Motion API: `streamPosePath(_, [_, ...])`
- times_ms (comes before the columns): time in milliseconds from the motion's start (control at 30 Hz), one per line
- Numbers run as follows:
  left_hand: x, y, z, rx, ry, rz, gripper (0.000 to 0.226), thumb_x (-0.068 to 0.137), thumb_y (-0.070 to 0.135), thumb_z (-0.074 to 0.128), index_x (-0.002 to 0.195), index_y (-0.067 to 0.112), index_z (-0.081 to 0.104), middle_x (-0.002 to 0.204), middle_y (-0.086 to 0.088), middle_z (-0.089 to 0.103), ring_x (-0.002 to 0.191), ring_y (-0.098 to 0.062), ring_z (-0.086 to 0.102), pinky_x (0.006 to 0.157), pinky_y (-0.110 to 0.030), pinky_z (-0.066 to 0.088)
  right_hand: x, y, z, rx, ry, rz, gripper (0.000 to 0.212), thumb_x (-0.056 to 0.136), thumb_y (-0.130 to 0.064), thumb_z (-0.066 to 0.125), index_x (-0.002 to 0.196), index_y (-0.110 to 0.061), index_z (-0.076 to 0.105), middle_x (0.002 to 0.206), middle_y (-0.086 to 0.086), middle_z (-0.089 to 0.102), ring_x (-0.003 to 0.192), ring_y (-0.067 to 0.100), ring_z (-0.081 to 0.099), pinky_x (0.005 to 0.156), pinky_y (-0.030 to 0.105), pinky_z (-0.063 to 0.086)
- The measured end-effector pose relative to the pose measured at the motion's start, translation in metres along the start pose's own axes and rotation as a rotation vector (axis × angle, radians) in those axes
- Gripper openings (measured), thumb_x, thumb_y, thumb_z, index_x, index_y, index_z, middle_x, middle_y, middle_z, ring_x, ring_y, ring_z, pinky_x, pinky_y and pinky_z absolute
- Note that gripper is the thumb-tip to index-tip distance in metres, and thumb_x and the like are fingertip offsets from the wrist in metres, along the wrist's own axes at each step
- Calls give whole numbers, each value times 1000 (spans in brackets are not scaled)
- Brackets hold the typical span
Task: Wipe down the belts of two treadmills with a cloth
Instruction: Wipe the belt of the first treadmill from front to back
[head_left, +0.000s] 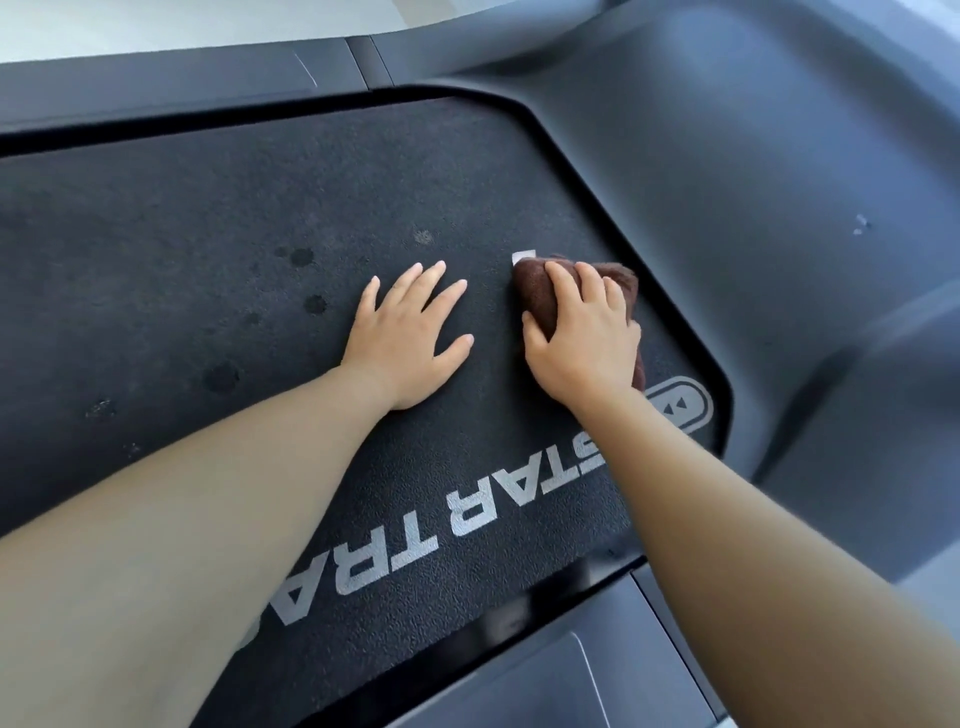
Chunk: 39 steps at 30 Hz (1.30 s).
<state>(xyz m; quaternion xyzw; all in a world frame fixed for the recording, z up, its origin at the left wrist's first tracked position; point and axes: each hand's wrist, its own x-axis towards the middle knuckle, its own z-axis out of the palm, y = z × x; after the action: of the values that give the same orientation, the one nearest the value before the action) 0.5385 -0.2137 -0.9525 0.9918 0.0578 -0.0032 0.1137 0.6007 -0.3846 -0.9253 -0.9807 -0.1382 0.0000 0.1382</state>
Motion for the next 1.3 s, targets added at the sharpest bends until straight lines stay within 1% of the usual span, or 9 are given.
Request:
streamPosePath(100, [4, -10, -8, 6, -57, 19, 61, 95, 51, 31, 149, 30, 16, 159, 5, 5, 146, -14, 1, 118, -45, 3, -32, -7, 4, -4, -25, -58, 58, 92, -45, 49, 146, -32, 33, 156, -3, 24, 143, 25, 18, 104, 51, 30])
streamPosePath(200, [15, -24, -14, 7, -58, -50, 62, 95, 51, 30, 150, 27, 16, 159, 3, 5, 146, -16, 1, 118, -46, 4, -34, -13, 9, -11, -31, -47, 57, 94, -47, 47, 147, -34, 31, 157, -4, 22, 145, 24, 15, 105, 50, 27])
streamPosePath(300, [25, -24, -11, 13, -62, -64, 63, 94, 54, 28, 150, 28, 13, 160, 4, 3, 146, -17, 0, 117, -47, 2, -18, -15, 13, -23, -25, -16, 56, 94, -47, 45, 147, -34, 30, 158, -4, 21, 146, 24, 13, 106, 51, 26])
streamPosePath(400, [27, -20, -3, 35, -8, -86, 64, 93, 57, 25, 150, 32, 9, 159, 6, 0, 146, -14, -3, 117, -47, -1, 1, -17, 18, -14, 3, 2, 54, 94, -46, 45, 145, -34, 32, 157, -4, 23, 145, 24, 13, 107, 52, 25])
streamPosePath(500, [28, -20, 1, 30, 31, -92, 64, 92, 57, 26, 149, 34, 10, 159, 7, 1, 146, -13, -3, 118, -46, -1, 26, -21, 22, -3, 31, 15, 51, 93, -45, 45, 142, -33, 35, 155, -4, 26, 144, 25, 15, 106, 52, 27])
streamPosePath(867, [31, -22, 3, -8, 49, -94, 64, 90, 59, 29, 148, 37, 14, 159, 9, 3, 146, -11, -2, 117, -44, -2, 92, -34, 28, 6, 59, 3, 52, 91, -45, 47, 141, -33, 38, 152, -2, 30, 142, 25, 20, 104, 53, 31])
streamPosePath(1167, [29, -20, 2, -9, 69, -96, 63, 90, 59, 30, 147, 36, 18, 159, 8, 8, 146, -12, 2, 117, -45, 0, 57, -24, 18, -2, 26, -58, 57, 91, -45, 50, 144, -30, 35, 150, -1, 32, 138, 24, 25, 99, 49, 34])
streamPosePath(1300, [29, -20, 2, -9, 88, -101, 63, 89, 58, 31, 147, 36, 20, 159, 7, 9, 146, -12, 4, 117, -46, 2, 28, -21, 22, 1, 59, -66, 55, 91, -44, 51, 142, -29, 38, 150, -2, 32, 139, 25, 25, 98, 49, 34])
